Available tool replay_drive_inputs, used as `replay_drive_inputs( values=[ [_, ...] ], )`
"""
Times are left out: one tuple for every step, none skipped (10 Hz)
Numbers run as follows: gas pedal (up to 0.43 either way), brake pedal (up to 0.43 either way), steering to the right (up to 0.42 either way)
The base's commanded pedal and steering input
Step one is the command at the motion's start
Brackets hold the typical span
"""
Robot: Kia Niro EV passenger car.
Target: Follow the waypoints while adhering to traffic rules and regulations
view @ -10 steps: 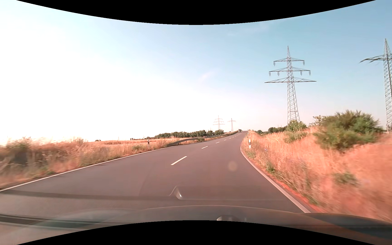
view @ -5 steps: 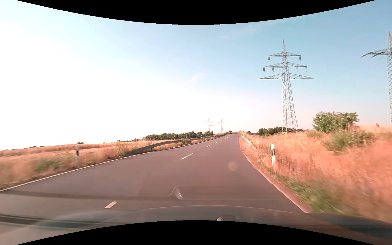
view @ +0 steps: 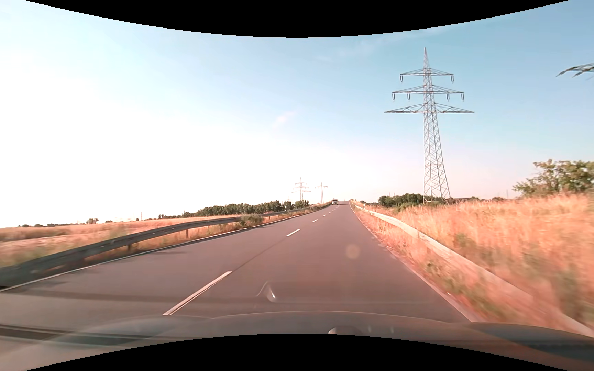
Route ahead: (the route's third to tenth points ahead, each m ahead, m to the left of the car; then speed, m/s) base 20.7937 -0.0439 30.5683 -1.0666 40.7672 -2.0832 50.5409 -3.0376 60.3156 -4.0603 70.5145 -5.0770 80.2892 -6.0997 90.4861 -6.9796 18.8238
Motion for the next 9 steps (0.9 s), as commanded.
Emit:
replay_drive_inputs(
  values=[
    [0.319, 0.000, 0.024],
    [0.319, 0.000, 0.024],
    [0.319, 0.000, 0.023],
    [0.319, 0.000, 0.022],
    [0.319, 0.000, 0.021],
    [0.319, 0.000, 0.019],
    [0.319, 0.000, 0.017],
    [0.319, 0.000, 0.015],
    [0.311, 0.000, 0.012]
  ],
)
